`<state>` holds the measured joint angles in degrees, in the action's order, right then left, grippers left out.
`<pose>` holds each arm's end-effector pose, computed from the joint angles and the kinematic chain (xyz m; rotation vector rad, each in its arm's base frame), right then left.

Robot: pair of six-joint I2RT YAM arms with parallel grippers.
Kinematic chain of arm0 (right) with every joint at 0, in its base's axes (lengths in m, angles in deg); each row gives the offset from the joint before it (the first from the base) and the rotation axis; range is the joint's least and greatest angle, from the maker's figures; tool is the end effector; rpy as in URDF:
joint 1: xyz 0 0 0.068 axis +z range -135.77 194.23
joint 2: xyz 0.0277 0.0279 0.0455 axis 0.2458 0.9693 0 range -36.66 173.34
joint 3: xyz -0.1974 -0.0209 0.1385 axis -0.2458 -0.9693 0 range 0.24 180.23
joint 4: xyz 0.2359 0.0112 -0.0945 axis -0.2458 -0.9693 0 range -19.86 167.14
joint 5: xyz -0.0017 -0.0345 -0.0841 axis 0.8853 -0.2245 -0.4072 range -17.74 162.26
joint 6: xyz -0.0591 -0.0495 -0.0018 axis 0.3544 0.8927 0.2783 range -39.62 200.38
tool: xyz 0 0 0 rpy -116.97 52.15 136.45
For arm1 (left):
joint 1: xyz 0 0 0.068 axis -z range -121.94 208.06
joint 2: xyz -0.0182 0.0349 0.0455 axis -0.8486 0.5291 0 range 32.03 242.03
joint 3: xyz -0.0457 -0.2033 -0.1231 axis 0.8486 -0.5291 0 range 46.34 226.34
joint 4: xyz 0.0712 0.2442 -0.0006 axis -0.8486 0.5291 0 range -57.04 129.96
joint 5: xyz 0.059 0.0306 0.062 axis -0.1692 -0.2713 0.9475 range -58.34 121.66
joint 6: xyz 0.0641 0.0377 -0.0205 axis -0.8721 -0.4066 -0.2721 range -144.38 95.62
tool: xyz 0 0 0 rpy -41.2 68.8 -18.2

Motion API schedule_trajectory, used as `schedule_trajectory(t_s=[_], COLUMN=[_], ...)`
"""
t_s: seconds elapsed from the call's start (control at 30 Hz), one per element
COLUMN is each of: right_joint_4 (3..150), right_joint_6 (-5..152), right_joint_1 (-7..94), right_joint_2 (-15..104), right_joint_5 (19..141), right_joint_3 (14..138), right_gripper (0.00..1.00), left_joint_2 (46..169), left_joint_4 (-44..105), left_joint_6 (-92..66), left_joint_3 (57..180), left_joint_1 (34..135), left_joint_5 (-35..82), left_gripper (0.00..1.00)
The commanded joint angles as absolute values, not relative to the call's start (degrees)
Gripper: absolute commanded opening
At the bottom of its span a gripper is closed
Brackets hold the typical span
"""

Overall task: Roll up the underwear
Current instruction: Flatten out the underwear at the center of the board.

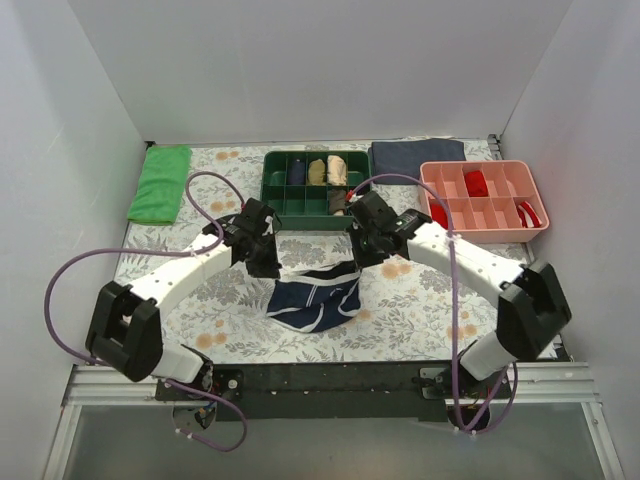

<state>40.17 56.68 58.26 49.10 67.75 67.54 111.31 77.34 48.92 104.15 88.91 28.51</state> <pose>0.2380 0.2230 0.2119 -0.4232 2.5396 0.3623 0.2358 -0.1450 0.1830 -1.0258 2.6885 -0.5341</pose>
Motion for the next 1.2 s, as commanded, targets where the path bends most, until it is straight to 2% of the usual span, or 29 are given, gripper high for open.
schedule_trajectory(t_s=[0.0,0.23,0.27,0.3,0.33,0.37,0.4,0.43,0.5,0.53,0.57,0.73,0.87,0.93,1.07,1.17], right_joint_4=[51.1,57.97,58.59,59.47,62.61,63.6,64.65,66.31,66.33,66.16,65.54,61.67,61.49,61.59,61.85,61.41], right_joint_6=[59.63,60.61,60.35,59.82,59.55,59.03,58.68,58.33,58.23,58.49,58.76,58.85,56.75,55.17,54.11,54.19], right_joint_1=[53.44,51.76,51.85,51.85,51.85,51.76,51.85,51.76,51.76,51.67,51.5,50.7,50.44,50.44,50.44,50.44], right_joint_2=[54.82,62.04,63.87,64.67,65.29,66.08,66.0,65.57,62.5,61.01,57.77,48.44,42.55,41.31,37.97,36.91], right_joint_5=[71.9,82.53,86.02,87.62,89.47,92.01,92.38,92.56,88.36,86.43,82.49,75.17,78.22,78.94,79.64,79.9], right_joint_3=[69.66,76.16,76.69,77.05,76.88,76.79,76.53,75.04,73.98,72.06,71.08,63.44,56.33,52.72,48.93,47.7], right_gripper=[0.01,0.01,0.04,0.1,0.19,0.31,0.52,0.63,0.78,0.79,0.79,0.82,0.81,0.8,0.8,0.79], left_joint_2=[113.93,115.09,115.17,115.26,115.43,115.52,115.44,115.35,113.77,112.55,111.58,105.51,105.94,108.65,113.31,115.86], left_joint_4=[69.27,67.78,67.42,67.24,67.42,67.33,67.33,67.42,67.68,67.51,67.51,66.98,67.94,69.52,71.89,73.65], left_joint_6=[47.61,46.28,46.28,46.55,46.81,47.25,47.69,47.86,48.48,48.66,48.83,46.91,46.72,46.99,48.74,49.27], left_joint_3=[103.21,102.69,102.25,101.98,101.54,101.37,101.19,100.84,100.75,100.49,100.66,102.06,101.98,101.72,101.8,104.17], left_joint_1=[84.87,79.95,79.51,79.16,78.63,78.36,78.19,77.75,77.57,77.57,77.48,77.48,77.48,77.48,77.57,77.66], left_joint_5=[34.03,36.42,35.89,35.97,36.49,36.58,36.93,37.2,38.6,38.96,39.57,31.85,22.63,18.05,16.9,20.23], left_gripper=[0.0,0.0,0.0,0.01,0.11,0.16,0.39,0.49,0.5,0.64,0.71,0.75,0.78,0.75,0.72,0.7])
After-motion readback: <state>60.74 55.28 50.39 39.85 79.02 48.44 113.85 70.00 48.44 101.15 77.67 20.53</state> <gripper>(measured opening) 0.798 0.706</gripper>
